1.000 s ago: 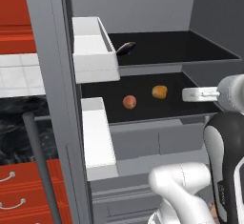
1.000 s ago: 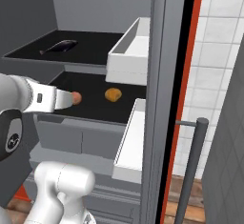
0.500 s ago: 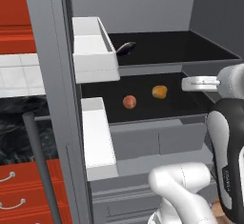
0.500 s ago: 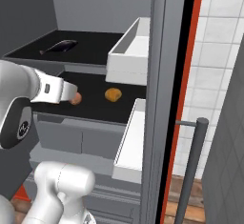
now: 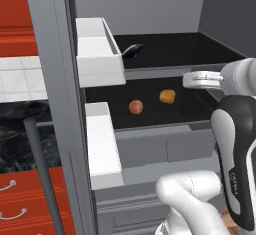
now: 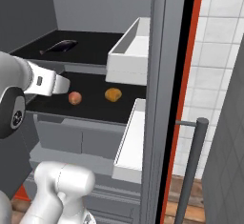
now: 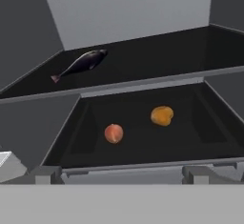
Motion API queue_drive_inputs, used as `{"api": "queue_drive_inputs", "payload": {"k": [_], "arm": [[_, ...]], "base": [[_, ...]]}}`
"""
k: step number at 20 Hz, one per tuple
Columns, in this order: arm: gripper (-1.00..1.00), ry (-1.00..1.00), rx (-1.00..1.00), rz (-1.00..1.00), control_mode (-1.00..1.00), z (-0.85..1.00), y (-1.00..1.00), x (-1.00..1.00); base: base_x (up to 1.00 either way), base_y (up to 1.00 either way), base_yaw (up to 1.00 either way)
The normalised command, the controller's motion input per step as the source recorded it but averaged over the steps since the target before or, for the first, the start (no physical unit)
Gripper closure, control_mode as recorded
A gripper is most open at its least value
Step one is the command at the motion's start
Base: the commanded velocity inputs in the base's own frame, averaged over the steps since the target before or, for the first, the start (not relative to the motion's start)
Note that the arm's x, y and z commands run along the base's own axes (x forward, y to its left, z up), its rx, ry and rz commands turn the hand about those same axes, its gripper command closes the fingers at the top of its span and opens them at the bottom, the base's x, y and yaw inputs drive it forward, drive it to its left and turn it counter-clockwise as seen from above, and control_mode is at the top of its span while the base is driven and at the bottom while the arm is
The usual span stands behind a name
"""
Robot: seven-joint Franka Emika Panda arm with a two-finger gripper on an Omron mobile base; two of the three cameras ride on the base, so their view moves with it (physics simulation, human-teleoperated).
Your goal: Gather the onion and potato from the fridge and place them on a tray on the dining counter. Then gather the steak and fish from the fridge and place them on the other tray.
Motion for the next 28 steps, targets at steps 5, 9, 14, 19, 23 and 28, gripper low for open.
{"api": "queue_drive_inputs", "payload": {"k": [5, 9, 14, 19, 23, 28], "arm": [[-1.00, 0.03, 0.02, 0.00, -1.00, 0.04, 0.11, 0.35], [-1.00, 0.04, 0.04, 0.00, -1.00, 0.11, 0.07, 0.44], [-1.00, 0.04, 0.03, 0.00, -1.00, 0.03, 0.13, 0.50], [-1.00, 0.00, 0.01, 0.01, -1.00, 0.03, 0.22, 0.51], [-1.00, 0.00, 0.00, 0.03, -1.00, 0.00, 0.26, 0.53], [-1.00, 0.00, 0.00, 0.03, -1.00, 0.00, 0.21, 0.43]], "base": [[0.00, 0.00, 0.00], [0.00, 0.00, 0.00], [0.00, 0.00, 0.00], [0.00, 0.00, 0.00], [0.00, 0.00, 0.00], [0.00, 0.00, 0.00]]}}
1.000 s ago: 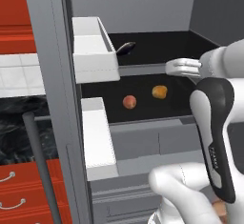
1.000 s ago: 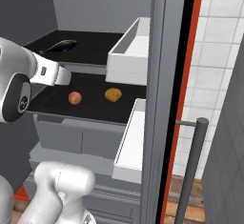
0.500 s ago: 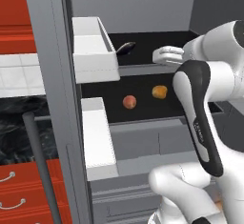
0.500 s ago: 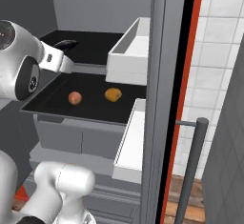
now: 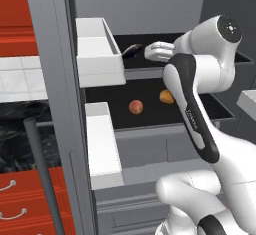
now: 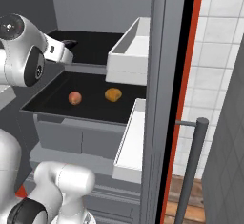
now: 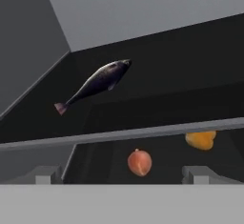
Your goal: Gather the onion and potato from the fridge and place them on a tray on the dining counter. Then gather the steak and fish from the fridge and place them on the other tray.
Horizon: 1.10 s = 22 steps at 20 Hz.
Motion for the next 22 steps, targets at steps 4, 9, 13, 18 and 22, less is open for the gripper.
{"api": "queue_drive_inputs", "payload": {"k": [4, 9, 13, 18, 22], "arm": [[-1.00, 0.01, 0.00, 0.01, -1.00, 0.00, 0.21, 0.39], [-1.00, 0.02, 0.00, 0.00, -1.00, 0.00, 0.13, 0.41], [-1.00, 0.00, 0.00, 0.00, -1.00, 0.00, 0.00, 0.46], [-1.00, 0.00, 0.00, 0.00, -1.00, 0.00, 0.02, 0.43], [-1.00, 0.00, 0.00, 0.00, -1.00, 0.00, 0.12, 0.35]], "base": [[0.00, 0.00, 0.00], [0.00, 0.00, 0.00], [0.00, 0.00, 0.00], [0.00, 0.00, 0.00], [0.00, 0.00, 0.00]]}}
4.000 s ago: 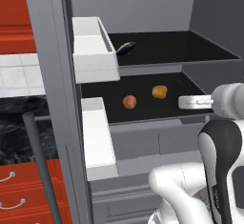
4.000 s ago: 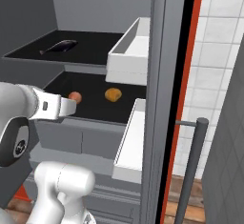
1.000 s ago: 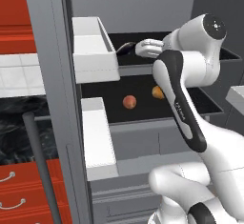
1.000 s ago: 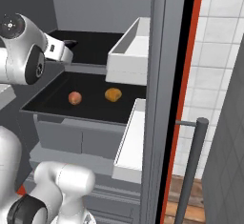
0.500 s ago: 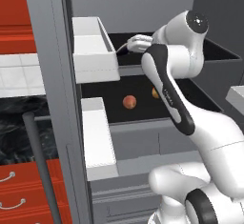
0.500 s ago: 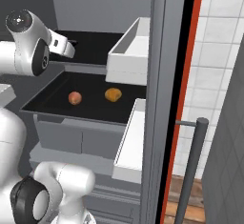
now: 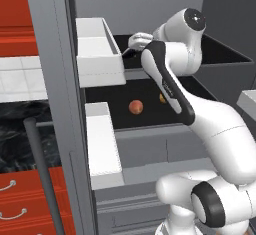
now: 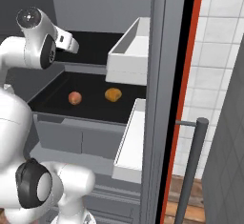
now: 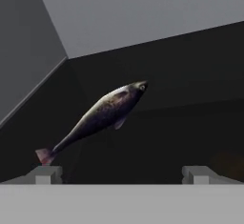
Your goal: Gather the onion and potato from the fridge and place them on a tray on the dining counter. Then gather the steak and fish from the fridge and place them on the other tray.
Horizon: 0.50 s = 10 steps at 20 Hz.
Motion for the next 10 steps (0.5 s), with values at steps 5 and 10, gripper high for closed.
{"api": "queue_drive_inputs", "payload": {"k": [5, 10], "arm": [[-1.00, 0.00, 0.00, -0.01, -1.00, 0.00, 0.17, 0.37], [-1.00, 0.01, 0.00, -0.02, -1.00, -0.03, 0.10, 0.42]], "base": [[0.00, 0.00, 0.00], [0.00, 0.00, 0.00]]}}
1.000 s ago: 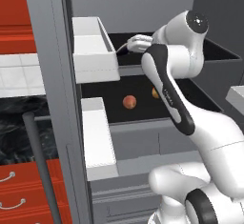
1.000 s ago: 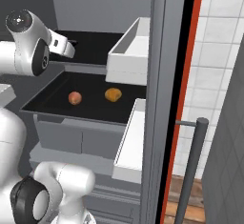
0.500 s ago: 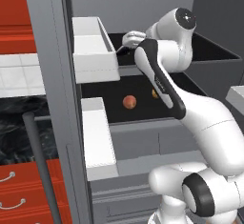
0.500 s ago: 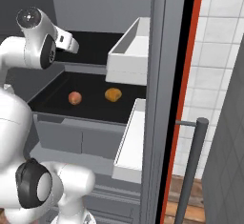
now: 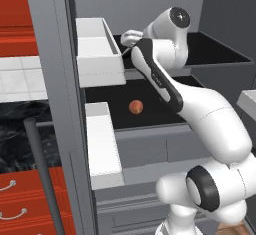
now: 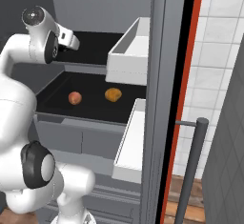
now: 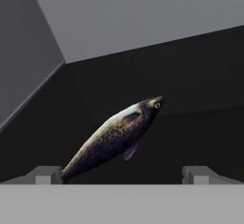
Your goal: Gather the onion and potato from the fridge and place them on a tray on the dining counter. Then gather the steak and fish from the fridge and place them on the other tray.
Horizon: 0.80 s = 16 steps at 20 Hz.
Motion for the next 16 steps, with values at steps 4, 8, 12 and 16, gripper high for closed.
{"api": "queue_drive_inputs", "payload": {"k": [4, 8, 12, 16], "arm": [[-1.00, 0.03, 0.00, -0.04, -1.00, -0.07, 0.02, 0.36], [-1.00, 0.04, 0.00, -0.04, -1.00, -0.08, 0.06, 0.29], [-1.00, 0.05, 0.00, -0.04, -1.00, -0.09, 0.21, 0.20], [-1.00, 0.07, 0.00, -0.03, -1.00, -0.06, 0.12, 0.21]], "base": [[0.00, 0.00, 0.00], [0.00, 0.00, 0.00], [0.00, 0.00, 0.00], [0.00, 0.00, 0.00]]}}
